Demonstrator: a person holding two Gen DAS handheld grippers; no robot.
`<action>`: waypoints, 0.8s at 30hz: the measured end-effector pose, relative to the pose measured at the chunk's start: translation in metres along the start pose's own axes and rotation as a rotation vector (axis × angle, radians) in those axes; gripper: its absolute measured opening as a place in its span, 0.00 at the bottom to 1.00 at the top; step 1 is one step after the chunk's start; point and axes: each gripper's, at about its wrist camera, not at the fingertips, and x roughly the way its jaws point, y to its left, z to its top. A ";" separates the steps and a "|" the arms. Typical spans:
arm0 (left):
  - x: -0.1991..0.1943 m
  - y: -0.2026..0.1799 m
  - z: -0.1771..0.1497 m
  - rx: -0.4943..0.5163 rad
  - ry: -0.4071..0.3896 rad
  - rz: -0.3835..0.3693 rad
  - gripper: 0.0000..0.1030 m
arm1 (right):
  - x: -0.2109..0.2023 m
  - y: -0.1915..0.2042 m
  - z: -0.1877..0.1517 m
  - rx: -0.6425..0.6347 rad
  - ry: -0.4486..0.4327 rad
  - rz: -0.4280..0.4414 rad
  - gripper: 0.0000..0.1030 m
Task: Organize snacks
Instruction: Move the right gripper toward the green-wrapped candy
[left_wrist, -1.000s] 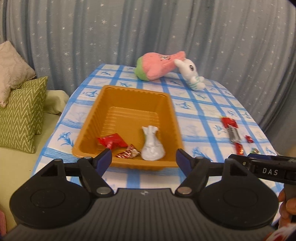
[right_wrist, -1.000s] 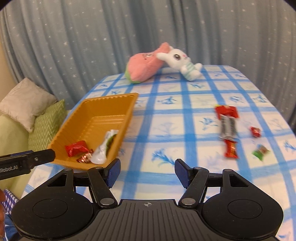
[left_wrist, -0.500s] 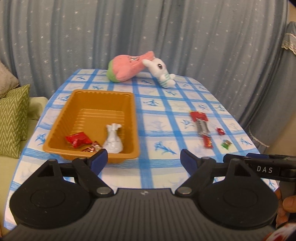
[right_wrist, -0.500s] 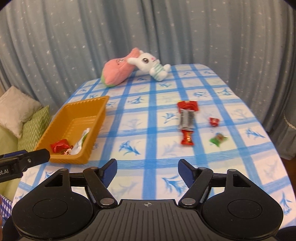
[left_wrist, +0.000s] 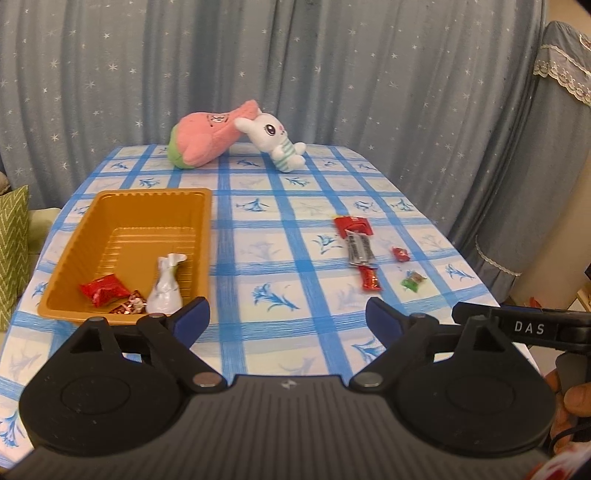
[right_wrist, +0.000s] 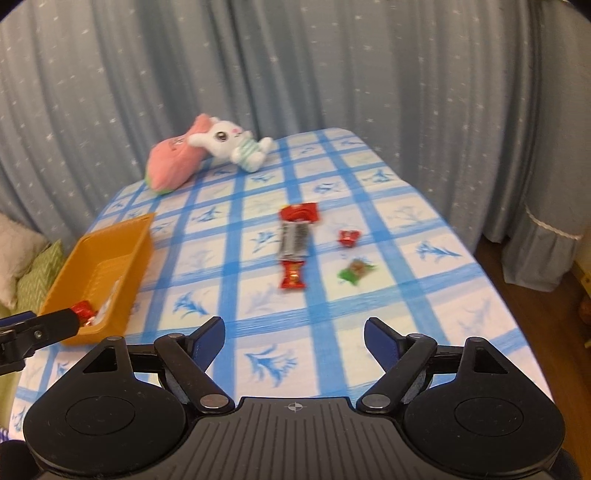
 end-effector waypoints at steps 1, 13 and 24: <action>0.002 -0.003 0.000 0.002 0.001 -0.002 0.88 | 0.000 -0.004 0.000 0.009 -0.002 -0.004 0.80; 0.037 -0.028 0.003 0.027 0.025 -0.021 0.88 | 0.010 -0.043 0.006 0.085 -0.043 -0.047 0.80; 0.089 -0.037 0.008 0.016 0.061 -0.035 0.88 | 0.060 -0.056 0.012 0.080 -0.031 -0.052 0.58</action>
